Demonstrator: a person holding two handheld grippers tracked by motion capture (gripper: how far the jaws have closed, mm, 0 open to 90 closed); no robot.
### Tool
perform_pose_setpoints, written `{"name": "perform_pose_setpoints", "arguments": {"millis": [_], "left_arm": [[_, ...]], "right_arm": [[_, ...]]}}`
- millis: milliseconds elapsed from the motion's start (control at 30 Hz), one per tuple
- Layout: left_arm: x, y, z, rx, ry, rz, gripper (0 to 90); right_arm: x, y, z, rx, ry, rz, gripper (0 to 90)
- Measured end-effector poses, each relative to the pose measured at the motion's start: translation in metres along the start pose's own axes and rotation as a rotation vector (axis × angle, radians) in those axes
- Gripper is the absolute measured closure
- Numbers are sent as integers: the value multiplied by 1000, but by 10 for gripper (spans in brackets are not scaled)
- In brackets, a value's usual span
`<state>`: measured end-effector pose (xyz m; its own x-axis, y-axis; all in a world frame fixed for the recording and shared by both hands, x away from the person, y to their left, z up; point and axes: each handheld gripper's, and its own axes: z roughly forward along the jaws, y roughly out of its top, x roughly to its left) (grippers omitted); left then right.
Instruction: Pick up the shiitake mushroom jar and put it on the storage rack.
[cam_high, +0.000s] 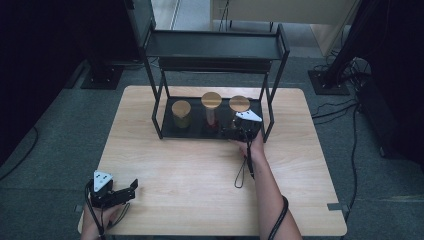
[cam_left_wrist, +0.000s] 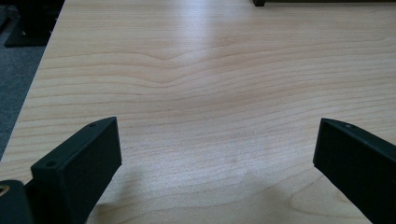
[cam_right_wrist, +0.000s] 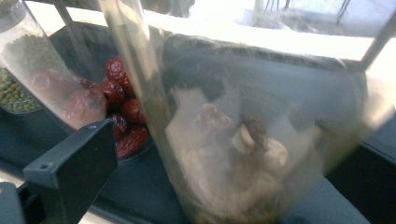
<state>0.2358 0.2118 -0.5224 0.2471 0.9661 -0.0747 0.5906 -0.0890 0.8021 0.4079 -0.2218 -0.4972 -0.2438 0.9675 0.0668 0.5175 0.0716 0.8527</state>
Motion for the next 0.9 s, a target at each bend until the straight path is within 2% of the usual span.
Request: {"name": "perform_pose_setpoints", "arguments": {"millis": [267, 733, 900], "left_arm": [[0, 0, 1, 4, -2, 5, 12], [0, 1, 1, 10, 1, 11, 12], [-1, 1, 1, 10, 3, 9, 12]], "right_arm": [[0, -13, -7, -8, 18, 13, 0], [1, -31, -18, -12, 33, -44, 0], [-2, -39, -21, -7, 32, -43, 0]]}}
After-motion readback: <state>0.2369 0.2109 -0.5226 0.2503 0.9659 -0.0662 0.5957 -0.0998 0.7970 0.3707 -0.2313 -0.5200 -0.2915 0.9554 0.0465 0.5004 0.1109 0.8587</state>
